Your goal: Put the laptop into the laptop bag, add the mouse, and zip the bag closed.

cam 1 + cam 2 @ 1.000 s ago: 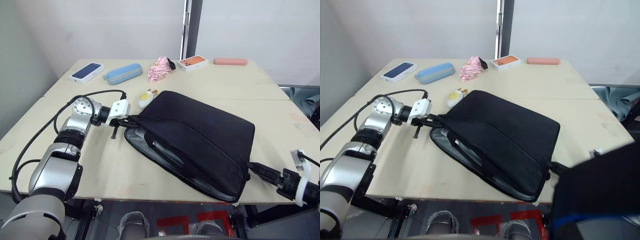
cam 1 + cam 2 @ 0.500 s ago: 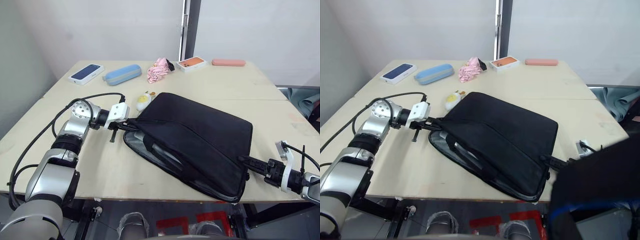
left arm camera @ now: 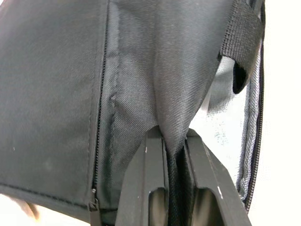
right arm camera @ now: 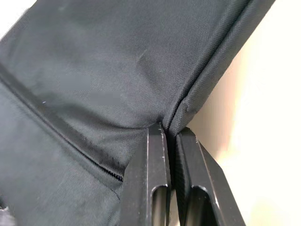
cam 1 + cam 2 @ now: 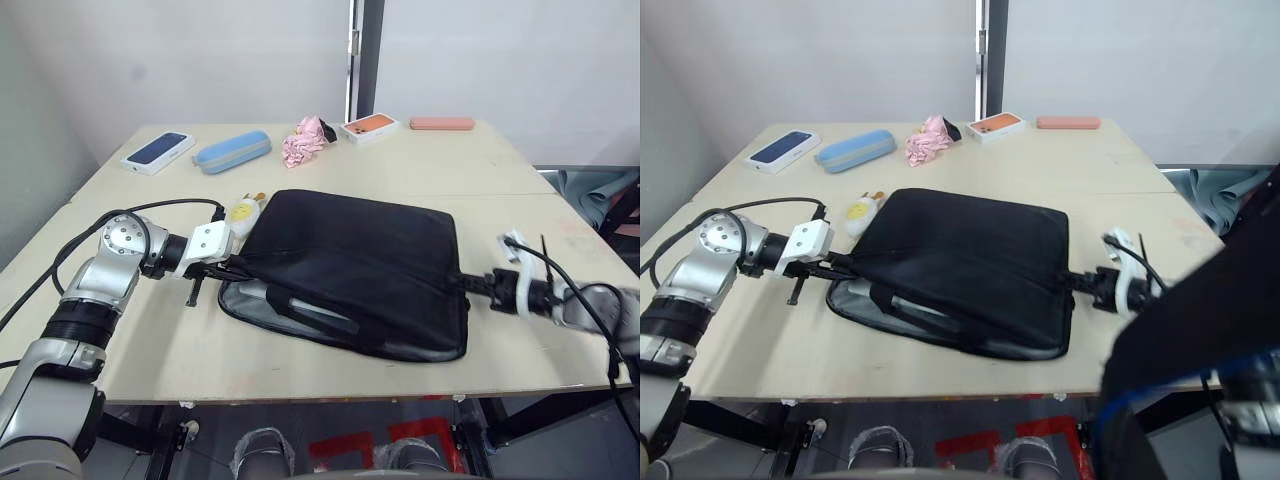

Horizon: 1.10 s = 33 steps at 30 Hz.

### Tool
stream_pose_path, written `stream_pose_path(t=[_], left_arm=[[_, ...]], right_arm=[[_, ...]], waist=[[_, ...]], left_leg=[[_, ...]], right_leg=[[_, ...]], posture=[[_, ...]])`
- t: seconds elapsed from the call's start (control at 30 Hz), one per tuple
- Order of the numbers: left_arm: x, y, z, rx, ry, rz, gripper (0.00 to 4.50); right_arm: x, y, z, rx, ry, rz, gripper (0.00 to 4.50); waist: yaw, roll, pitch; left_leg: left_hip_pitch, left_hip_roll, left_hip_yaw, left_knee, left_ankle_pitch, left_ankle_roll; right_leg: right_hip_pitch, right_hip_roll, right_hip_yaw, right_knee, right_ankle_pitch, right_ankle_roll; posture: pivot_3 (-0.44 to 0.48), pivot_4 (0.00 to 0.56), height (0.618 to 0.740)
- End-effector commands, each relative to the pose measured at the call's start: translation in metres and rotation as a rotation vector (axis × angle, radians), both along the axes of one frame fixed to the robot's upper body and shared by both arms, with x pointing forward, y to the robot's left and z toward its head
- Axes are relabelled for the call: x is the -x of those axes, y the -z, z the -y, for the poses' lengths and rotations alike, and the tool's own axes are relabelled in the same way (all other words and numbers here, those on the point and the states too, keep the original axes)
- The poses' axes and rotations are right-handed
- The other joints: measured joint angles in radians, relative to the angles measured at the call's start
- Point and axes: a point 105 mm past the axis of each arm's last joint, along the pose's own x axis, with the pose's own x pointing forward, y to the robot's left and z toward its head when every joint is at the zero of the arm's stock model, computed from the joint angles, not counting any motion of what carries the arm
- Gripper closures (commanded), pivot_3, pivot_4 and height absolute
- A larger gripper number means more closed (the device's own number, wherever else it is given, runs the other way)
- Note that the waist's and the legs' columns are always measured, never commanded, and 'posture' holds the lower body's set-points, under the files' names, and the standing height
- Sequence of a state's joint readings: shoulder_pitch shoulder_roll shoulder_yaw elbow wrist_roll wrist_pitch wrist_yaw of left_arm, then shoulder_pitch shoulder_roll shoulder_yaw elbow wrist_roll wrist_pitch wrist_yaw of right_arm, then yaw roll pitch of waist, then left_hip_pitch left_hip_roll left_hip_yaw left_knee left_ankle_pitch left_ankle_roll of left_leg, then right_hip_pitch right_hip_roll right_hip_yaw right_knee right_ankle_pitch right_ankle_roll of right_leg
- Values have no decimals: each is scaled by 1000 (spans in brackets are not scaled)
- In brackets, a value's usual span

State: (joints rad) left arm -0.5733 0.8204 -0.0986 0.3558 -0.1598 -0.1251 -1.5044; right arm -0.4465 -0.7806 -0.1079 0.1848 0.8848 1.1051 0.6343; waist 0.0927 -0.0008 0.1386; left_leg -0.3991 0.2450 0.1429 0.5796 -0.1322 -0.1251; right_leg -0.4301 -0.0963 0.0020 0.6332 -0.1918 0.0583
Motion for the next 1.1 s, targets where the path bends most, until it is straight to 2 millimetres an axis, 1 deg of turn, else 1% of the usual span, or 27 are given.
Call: stream_pose_path(t=[0.03,0.17,0.27,0.4,0.5,0.67,0.87,1.0,1.07,1.1], left_arm=[[3,-12,14,29,43,50,4332],[5,-8,25,31,55,54,4332],[6,-5,29,26,57,59,4332],[14,-4,37,52,65,33,4332],[18,-3,36,43,63,23,4332],[23,-9,39,53,69,13,4332],[18,-5,34,2,57,27,4332],[16,-13,36,18,62,33,4332],[16,-13,36,9,65,38,4332],[16,-13,36,6,66,39,3590]], right_arm=[[-17,-15,-15,44,-85,87,4459],[-42,-25,-21,104,-118,116,4459],[-46,-24,-20,122,-140,113,4459],[-45,-17,-14,136,-149,99,4459],[-41,-16,-11,133,-154,96,4459],[-35,-13,2,138,-128,85,4459],[-30,-12,5,137,-131,83,4459],[-27,-15,6,113,-132,79,3075],[-26,-17,7,113,-131,79,2443],[-25,-19,9,111,-129,80,2054]], waist=[[5,0,0],[6,0,0],[11,0,0],[13,0,0],[13,0,0],[15,0,0],[14,0,0],[14,0,0],[13,0,0],[13,0,0]], left_leg=[[-1,0,0,0,0,0],[-3,0,1,1,0,0],[-6,1,1,2,0,0],[-6,1,1,2,0,0],[-6,1,1,2,0,1],[-5,1,1,2,0,1],[-5,1,1,2,0,1],[-5,1,1,2,0,1],[-5,1,1,2,0,1],[-5,1,1,2,0,1]], right_leg=[[0,0,0,0,0,0],[-2,0,1,-1,0,-2],[-4,1,0,-1,0,-2],[-4,1,0,-2,0,-3],[-4,1,0,-1,0,-4],[-3,1,0,-2,0,-4],[-4,1,0,-1,0,-5],[-3,1,0,-1,1,-5],[-4,1,0,-1,1,-5],[-4,1,0,-1,1,-5]], posture=[[0,150,740],[0,150,740],[0,150,740],[0,150,740],[0,150,740],[0,150,740],[0,150,740],[0,150,740],[0,150,740],[0,150,740]])
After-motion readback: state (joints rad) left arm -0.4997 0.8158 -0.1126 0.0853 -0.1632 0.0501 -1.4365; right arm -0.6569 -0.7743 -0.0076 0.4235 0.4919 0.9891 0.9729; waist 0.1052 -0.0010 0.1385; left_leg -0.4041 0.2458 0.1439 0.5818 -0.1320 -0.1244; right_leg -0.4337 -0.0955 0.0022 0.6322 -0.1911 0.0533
